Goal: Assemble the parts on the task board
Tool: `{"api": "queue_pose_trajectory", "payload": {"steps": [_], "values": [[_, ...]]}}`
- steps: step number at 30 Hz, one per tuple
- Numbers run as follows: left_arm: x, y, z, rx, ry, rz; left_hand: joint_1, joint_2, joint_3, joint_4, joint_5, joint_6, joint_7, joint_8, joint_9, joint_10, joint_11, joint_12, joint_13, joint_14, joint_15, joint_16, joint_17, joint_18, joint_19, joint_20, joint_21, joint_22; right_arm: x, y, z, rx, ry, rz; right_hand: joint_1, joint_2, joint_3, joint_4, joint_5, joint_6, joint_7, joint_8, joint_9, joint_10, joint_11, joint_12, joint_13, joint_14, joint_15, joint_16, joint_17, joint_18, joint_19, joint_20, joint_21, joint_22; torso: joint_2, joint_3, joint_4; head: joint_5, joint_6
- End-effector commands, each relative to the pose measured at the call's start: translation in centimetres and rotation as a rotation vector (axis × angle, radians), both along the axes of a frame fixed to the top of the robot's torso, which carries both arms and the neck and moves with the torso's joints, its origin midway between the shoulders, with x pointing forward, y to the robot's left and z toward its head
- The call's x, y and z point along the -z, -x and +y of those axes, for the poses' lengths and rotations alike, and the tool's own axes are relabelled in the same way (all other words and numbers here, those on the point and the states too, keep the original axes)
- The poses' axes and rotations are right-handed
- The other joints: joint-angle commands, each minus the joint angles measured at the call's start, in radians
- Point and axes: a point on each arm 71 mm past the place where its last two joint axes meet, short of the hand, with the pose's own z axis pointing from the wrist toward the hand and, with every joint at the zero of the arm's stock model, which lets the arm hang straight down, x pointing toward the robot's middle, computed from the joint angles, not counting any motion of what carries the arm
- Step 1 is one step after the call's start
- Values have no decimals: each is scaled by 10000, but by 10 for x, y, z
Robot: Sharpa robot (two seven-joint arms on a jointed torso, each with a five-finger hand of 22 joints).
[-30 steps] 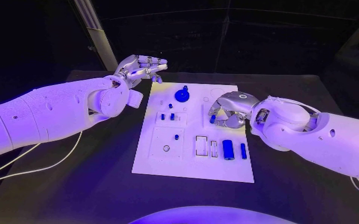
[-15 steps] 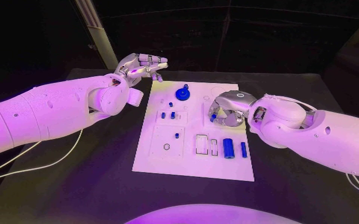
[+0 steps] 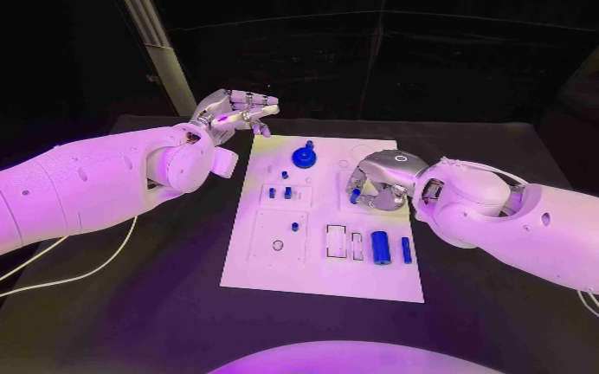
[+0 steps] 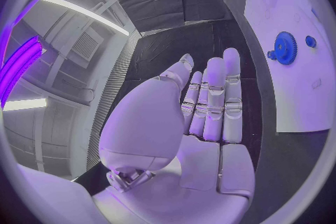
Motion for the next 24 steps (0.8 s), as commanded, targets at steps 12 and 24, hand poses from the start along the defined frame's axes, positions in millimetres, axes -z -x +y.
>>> {"api": "queue_pose_trajectory", "payload": {"steps": [12,24], "values": [[-1,0,1,61,70,-2,-16,62,90,-18,45,-8,44,15,-9,-25,48,42,-20,-22,7,-67,-18,133,75,24,-39,-19,-40,13,2,-4,-2118,-478,75,-34,83,-19,-52,59,7,11,6,229,-120,-42,3,186,-56,111,93,-135,84,-9,88,85,-1,-10,17,17,23],[-1,0,-2,116,89,-6,-16,62,90,-18,45,-8,44,15,-9,-25,48,42,-20,-22,7,-67,-18,133,75,24,-39,-19,-49,24,55,-1341,-2837,-60,55,-40,142,-34,21,55,20,-8,-4,222,-107,-96,0,189,-47,169,145,-141,84,-9,126,123,0,-26,18,194,-47]]}}
